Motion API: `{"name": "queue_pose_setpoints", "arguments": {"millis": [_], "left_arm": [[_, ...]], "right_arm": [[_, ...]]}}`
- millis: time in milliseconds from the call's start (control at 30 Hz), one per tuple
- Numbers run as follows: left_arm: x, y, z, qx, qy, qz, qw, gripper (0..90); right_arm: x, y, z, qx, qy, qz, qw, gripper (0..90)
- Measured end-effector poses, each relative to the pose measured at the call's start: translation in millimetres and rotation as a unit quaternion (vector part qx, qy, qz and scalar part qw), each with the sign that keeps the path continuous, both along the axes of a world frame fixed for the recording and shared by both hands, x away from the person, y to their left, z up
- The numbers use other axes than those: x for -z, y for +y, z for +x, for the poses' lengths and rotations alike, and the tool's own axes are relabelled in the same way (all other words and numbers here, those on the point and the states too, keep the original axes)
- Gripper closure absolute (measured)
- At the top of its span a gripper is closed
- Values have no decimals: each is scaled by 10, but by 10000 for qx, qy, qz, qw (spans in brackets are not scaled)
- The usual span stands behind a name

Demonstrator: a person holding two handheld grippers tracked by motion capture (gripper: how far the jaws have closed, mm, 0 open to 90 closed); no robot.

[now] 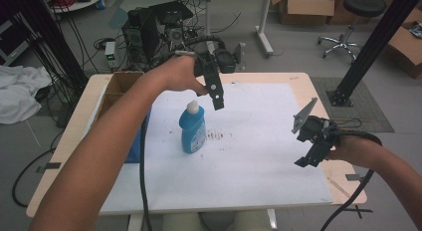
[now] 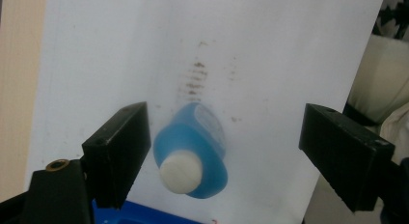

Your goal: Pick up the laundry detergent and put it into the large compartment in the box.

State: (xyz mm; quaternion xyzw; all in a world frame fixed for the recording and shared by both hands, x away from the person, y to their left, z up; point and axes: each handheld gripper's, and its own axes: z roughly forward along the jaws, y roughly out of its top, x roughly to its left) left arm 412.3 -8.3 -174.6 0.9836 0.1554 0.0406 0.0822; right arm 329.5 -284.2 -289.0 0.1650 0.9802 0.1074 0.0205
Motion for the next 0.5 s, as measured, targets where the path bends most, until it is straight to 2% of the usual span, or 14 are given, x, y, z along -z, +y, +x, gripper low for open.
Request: {"name": "queue_pose_setpoints", "arguments": {"millis": [33,100,167,200,233,267,333,367,467,500], "left_arm": [[7,6,-8,-150,-24,-67,9999,190],[6,23,-6,-292,-38,-59,9995,188],[25,50,-8,-545,-59,-103,9984,187],[37,71,2,-769,-13,-105,9970,188],[43,84,6,-869,21,-126,9961,186],[43,84,6,-869,21,-126,9961,188],[47,132,19,-1157,-1,-216,9930,189],[47,132,19,-1157,-1,-216,9930,189],[61,174,25,-1412,-48,-275,9896,190],[70,190,31,-1534,-55,-281,9877,191]], "right_arm": [[0,1,-1,-1,-8,-9,10000,170],[1,9,-5,-18,-17,7,10000,170],[1,24,-14,-64,-33,-6,10000,170],[4,36,-19,-96,-35,-37,9999,170],[5,40,-22,-92,-34,-40,9999,170],[8,44,-23,-91,-31,-31,9999,170],[9,51,-22,-111,-47,-25,9999,170],[9,51,-22,-111,-47,-25,9999,170],[9,61,-27,-117,-71,-5,9999,170],[9,64,-30,-108,-70,5,9999,170]]}}
